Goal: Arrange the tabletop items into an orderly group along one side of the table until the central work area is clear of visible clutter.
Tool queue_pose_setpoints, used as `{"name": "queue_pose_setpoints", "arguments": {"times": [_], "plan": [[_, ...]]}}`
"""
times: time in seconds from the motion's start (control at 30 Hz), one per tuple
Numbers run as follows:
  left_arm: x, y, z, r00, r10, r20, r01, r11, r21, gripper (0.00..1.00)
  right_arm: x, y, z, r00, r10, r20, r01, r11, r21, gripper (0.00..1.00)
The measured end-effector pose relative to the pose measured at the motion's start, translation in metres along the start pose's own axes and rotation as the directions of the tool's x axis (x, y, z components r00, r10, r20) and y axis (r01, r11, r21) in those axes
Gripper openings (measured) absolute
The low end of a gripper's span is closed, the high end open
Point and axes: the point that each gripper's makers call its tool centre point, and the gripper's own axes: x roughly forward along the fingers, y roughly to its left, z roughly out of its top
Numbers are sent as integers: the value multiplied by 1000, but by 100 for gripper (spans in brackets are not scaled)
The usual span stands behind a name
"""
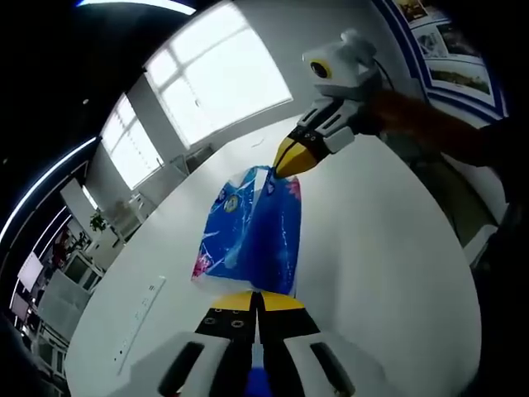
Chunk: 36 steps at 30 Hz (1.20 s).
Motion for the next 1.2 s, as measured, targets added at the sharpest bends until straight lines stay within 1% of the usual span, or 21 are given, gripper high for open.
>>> {"name": "queue_pose_setpoints", "arguments": {"times": [0.27,0.57,0.7,0.93,1.07,1.2], "plan": [[11,-3,8,1000,-19,3,19,1000,13,0,-5,-13,-7,1000,-22,-5,22,999,26,0],[23,-8,13,999,-40,6,40,999,20,0,-11,-22,-17,999,-42,-18,43,998,41,0],[26,-12,14,999,-49,10,49,999,21,0,-12,-25,-20,999,-47,-24,48,998,44,0],[26,-13,16,999,-45,11,44,999,27,0,-13,-26,-24,998,-52,-27,54,997,48,0],[28,-13,14,999,-44,6,43,999,24,0,-11,-25,-27,998,-55,-32,57,997,54,0],[35,-16,7,999,-49,-10,49,999,21,0,-8,-25,-32,998,-52,-38,54,997,55,0]]}}
